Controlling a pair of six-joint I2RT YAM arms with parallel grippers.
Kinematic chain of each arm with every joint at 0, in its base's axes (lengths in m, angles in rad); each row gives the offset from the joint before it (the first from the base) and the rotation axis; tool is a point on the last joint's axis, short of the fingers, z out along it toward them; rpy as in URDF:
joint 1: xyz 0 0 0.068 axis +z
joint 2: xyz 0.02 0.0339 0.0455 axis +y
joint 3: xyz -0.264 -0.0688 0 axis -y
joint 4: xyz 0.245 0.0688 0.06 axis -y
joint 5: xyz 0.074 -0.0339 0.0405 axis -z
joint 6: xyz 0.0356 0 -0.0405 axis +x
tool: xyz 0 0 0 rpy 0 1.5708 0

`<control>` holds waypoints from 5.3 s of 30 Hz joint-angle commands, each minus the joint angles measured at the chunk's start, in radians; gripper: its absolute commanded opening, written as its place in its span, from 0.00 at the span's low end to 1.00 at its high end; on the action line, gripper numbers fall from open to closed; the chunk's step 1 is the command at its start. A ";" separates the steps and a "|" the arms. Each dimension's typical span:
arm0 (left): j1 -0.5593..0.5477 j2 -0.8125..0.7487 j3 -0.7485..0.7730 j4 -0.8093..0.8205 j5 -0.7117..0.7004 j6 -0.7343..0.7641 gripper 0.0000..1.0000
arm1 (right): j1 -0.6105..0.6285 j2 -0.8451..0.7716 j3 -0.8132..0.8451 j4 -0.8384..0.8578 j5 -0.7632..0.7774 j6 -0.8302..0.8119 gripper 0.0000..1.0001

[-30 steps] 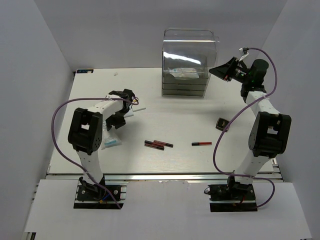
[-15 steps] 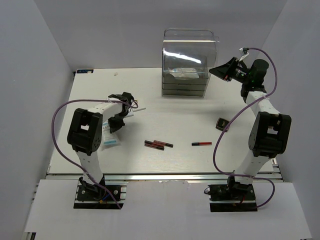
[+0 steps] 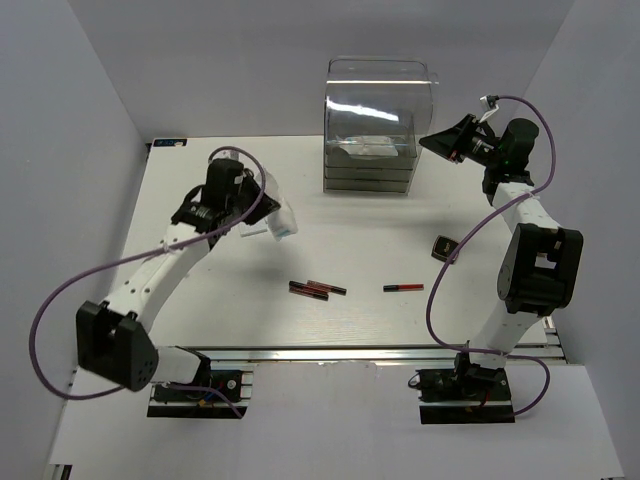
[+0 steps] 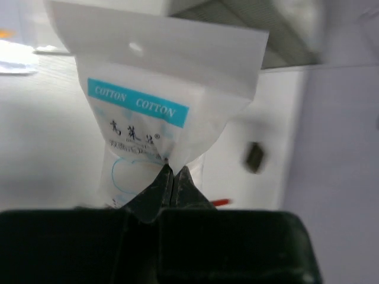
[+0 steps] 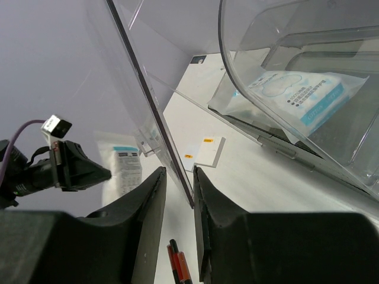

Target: Organize the makeup

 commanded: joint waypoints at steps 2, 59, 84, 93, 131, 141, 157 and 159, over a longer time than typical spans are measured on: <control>-0.009 -0.056 -0.223 0.672 0.318 -0.249 0.00 | -0.006 -0.055 0.000 0.052 -0.025 0.001 0.30; -0.230 1.097 0.565 1.752 -0.261 -0.525 0.00 | -0.008 -0.060 0.022 0.107 -0.038 0.050 0.30; -0.229 1.059 0.593 1.535 -0.258 -0.544 0.66 | -0.008 -0.070 0.002 0.113 -0.037 0.052 0.30; -0.252 0.897 0.362 1.609 -0.114 -0.607 0.26 | -0.008 -0.067 0.000 0.124 -0.034 0.061 0.30; -0.244 0.936 0.326 1.219 -0.160 -0.604 0.44 | -0.118 -0.307 -0.233 -0.543 0.074 -0.631 0.47; -0.226 1.039 0.466 1.192 -0.152 -0.613 0.46 | -0.121 -0.307 -0.236 -0.545 0.064 -0.634 0.49; -0.210 1.076 0.492 1.204 -0.173 -0.621 0.15 | -0.123 -0.307 -0.231 -0.543 0.049 -0.625 0.49; -0.210 1.064 0.463 1.213 -0.163 -0.619 0.12 | -0.121 -0.307 -0.233 -0.543 0.045 -0.628 0.49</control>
